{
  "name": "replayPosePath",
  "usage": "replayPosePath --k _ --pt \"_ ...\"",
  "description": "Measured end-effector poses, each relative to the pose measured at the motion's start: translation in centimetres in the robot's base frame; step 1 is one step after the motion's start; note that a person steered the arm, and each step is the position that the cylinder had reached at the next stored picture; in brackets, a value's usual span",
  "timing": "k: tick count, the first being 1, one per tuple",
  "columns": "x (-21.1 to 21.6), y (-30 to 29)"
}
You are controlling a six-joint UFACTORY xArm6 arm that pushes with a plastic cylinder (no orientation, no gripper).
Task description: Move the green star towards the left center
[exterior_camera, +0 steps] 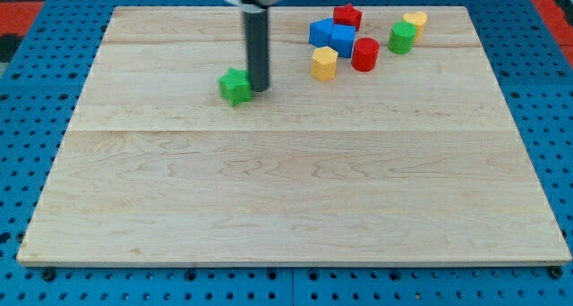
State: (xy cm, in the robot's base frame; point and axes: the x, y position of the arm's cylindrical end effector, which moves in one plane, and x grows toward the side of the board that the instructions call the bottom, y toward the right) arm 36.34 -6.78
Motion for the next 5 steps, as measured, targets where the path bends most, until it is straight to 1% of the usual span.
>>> replayPosePath --k 1,2,3,4,5 --pt "0.0 2.7" --pt "-4.3 1.5" --pt "-5.2 -5.8" --pt "-2.8 -9.6" --pt "-1.1 -2.3"
